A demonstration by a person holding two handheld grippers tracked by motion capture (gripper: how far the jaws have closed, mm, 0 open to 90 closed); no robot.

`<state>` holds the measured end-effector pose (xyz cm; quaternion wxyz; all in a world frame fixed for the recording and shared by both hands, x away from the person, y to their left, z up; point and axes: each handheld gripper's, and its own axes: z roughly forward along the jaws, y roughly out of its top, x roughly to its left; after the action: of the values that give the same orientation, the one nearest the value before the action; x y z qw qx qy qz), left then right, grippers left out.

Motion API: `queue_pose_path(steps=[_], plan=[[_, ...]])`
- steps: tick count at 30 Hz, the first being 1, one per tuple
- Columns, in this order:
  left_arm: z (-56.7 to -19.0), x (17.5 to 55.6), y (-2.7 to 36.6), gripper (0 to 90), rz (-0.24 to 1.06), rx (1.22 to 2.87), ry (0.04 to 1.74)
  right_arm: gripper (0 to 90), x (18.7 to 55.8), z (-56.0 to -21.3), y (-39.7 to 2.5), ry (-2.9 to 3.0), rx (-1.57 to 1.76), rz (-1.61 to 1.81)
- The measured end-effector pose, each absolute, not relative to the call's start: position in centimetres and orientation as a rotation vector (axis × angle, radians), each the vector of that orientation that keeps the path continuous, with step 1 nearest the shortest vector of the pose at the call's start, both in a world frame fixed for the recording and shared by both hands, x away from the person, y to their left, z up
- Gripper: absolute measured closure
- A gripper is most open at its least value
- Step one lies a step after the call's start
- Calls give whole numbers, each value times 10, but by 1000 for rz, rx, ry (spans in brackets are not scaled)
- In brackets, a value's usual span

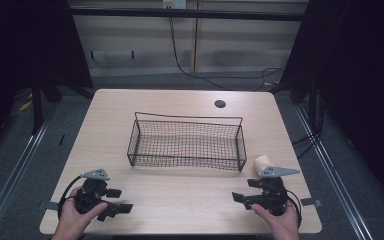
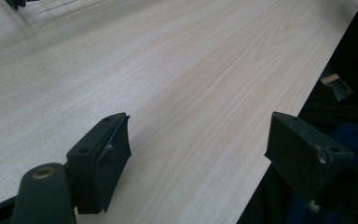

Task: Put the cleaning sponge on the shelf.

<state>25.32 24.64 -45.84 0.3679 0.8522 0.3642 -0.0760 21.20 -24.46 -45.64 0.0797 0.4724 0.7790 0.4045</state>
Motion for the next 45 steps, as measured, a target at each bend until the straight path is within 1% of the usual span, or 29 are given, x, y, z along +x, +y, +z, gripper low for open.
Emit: queue_pose_path(steps=[10, 16, 21, 23, 29, 32, 36, 45], plan=[[-458, 253, 246, 212, -194, 2191, 933, 176, 213, -454, -246, 2343, 1418, 1239], [-458, 253, 247, 212, -192, 2193, 932, 221, 213, -447, -248, 2364, 1421, 1252], [-459, 253, 247, 212, -193, 2193, 934, 233, 215, -440, -252, 2349, 1433, 1248], [-459, 253, 246, 212, -190, 2189, 938, 255, 216, -438, -255, 2350, 1447, 1256], [-460, 253, 246, 212, -194, 2194, 940, 253, 221, -424, -257, 2351, 1450, 1254], [-459, 253, 247, 212, -196, 2195, 944, 218, 224, -419, -258, 2362, 1474, 1268], [-459, 253, 247, 212, -195, 2187, 948, 210, 230, -415, -262, 2386, 1503, 1275], [-459, 253, 247, 212, -193, 2184, 951, 220, 248, -401, -264, 2421, 1531, 1234]])
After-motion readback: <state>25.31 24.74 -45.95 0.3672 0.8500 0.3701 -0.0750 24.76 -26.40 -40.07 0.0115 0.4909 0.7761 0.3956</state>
